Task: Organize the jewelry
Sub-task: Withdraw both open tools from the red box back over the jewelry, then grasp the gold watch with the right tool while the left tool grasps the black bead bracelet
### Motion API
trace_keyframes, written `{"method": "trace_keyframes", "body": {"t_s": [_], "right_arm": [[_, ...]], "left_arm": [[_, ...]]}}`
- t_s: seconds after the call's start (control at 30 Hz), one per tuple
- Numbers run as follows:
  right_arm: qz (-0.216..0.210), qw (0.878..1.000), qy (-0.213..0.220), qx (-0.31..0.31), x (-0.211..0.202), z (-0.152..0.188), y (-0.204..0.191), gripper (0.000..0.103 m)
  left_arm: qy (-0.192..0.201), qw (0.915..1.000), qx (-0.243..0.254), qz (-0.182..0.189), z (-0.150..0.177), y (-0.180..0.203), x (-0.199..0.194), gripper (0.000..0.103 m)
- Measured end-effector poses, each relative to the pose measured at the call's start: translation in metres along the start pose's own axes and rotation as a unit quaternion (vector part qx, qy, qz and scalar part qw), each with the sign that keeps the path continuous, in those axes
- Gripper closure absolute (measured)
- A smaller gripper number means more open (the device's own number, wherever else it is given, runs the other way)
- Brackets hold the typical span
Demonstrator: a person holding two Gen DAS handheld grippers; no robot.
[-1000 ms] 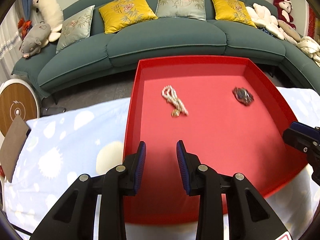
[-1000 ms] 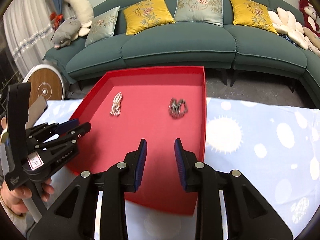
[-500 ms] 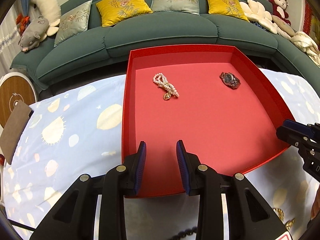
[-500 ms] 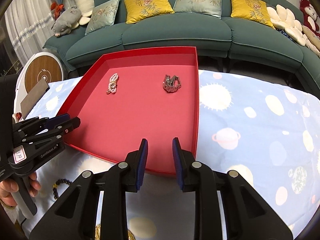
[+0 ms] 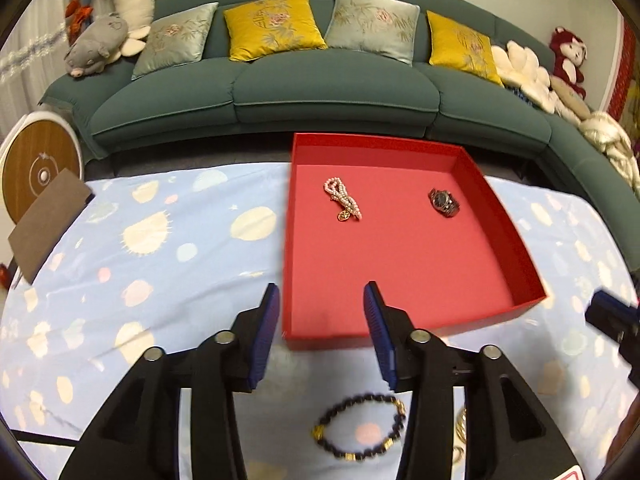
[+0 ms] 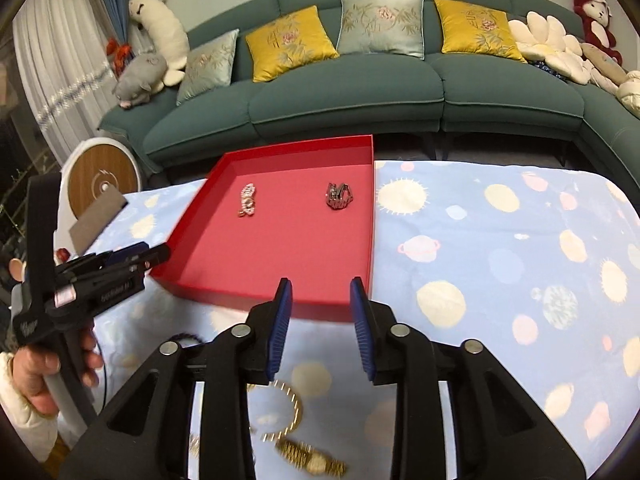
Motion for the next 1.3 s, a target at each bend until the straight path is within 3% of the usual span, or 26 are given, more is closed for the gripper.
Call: {"method": "trace_keyframes", "body": {"t_s": [0.2, 0.4, 0.5, 0.63, 0.73, 0.87, 1.3], "right_arm": [[-0.006, 1.000, -0.026, -0.005, -0.035, 0.058, -0.002, 0.066], [-0.006, 0.998, -0.059, -0.037, -0.034, 0.106, -0.013, 0.065], [0.006, 0.996, -0.061, -0.071, -0.028, 0.119, -0.022, 0.054], [0.006, 0.994, -0.060, -0.089, -0.022, 0.123, -0.025, 0.052], [0.012, 0.993, -0.063, -0.097, -0.014, 0.124, -0.023, 0.052], [-0.004, 0.994, -0.072, -0.084, -0.004, 0.126, -0.018, 0.052], [-0.004, 0.993, -0.079, -0.084, 0.013, 0.127, -0.013, 0.051]], "left_arm": [[0.006, 0.9999, -0.005, -0.014, 0.037, -0.015, -0.043, 0.054], [-0.029, 0.9992, -0.022, -0.016, 0.085, -0.024, -0.049, 0.054], [-0.043, 0.9987, -0.025, -0.014, 0.103, -0.020, -0.047, 0.054], [-0.040, 0.9991, 0.007, -0.011, 0.113, -0.004, -0.043, 0.053], [-0.035, 0.9993, 0.013, 0.000, 0.116, 0.001, -0.042, 0.044], [-0.035, 0.9991, 0.020, 0.015, 0.117, 0.006, -0.041, 0.041], [-0.055, 0.9981, 0.026, 0.010, 0.129, 0.005, -0.029, 0.040]]}}
Point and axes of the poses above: each gripper's, at about its wrist camera, not at the fingertips, and x roughly the way its jaws point, y to its right, z to its underside, the point moved 3 cm from there along x, roughly the way its jaws point, and after that the axes turned 4 degrees about -z, right-handed, at the moved point
